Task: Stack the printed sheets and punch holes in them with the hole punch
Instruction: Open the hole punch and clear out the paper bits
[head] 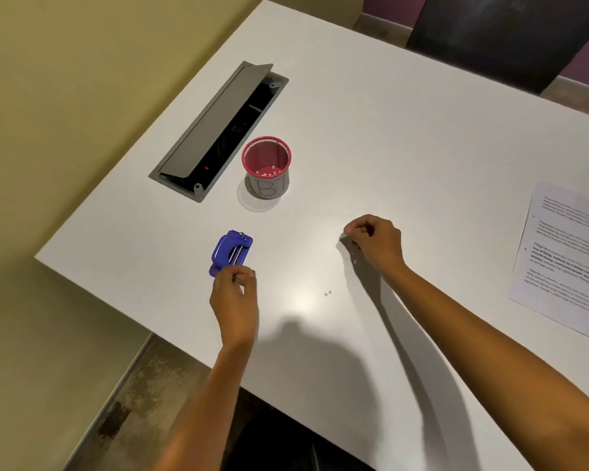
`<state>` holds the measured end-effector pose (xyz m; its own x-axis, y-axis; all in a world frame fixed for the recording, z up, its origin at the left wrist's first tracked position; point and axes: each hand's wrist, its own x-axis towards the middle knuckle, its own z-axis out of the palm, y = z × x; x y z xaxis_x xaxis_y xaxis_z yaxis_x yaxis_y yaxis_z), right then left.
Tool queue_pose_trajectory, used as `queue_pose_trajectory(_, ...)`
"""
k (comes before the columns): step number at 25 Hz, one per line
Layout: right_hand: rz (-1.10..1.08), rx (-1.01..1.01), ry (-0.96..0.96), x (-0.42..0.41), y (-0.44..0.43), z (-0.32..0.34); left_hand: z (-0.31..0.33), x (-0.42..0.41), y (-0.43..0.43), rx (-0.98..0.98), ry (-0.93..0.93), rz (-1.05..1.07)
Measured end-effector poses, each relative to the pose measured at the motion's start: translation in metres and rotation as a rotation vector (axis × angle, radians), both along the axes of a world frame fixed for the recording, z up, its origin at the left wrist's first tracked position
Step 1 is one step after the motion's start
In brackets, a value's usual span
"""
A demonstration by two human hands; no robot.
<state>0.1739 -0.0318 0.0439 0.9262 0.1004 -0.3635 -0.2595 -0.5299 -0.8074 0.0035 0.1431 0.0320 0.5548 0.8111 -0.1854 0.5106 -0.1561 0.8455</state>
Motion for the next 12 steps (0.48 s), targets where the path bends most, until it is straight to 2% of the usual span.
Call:
queue_pose_trajectory(3, 0.028, -0.109, -0.091, -0.015, -0.030, -0.012, -0.010, 0.007, -0.036, -0.016, -0.007, -0.150)
queue_pose_trajectory(6, 0.181, -0.203, -0.216, -0.029, -0.037, -0.023, -0.019, 0.013, -0.063, -0.042, 0.015, -0.266)
queue_pose_trajectory(8, 0.206, -0.212, -0.239, -0.034, -0.036, -0.029, -0.021, 0.019, -0.073, -0.075, 0.038, -0.287)
queue_pose_trajectory(12, 0.250, -0.226, -0.265, -0.035, -0.025, -0.034, -0.020, 0.026, -0.080, -0.018, 0.117, -0.360)
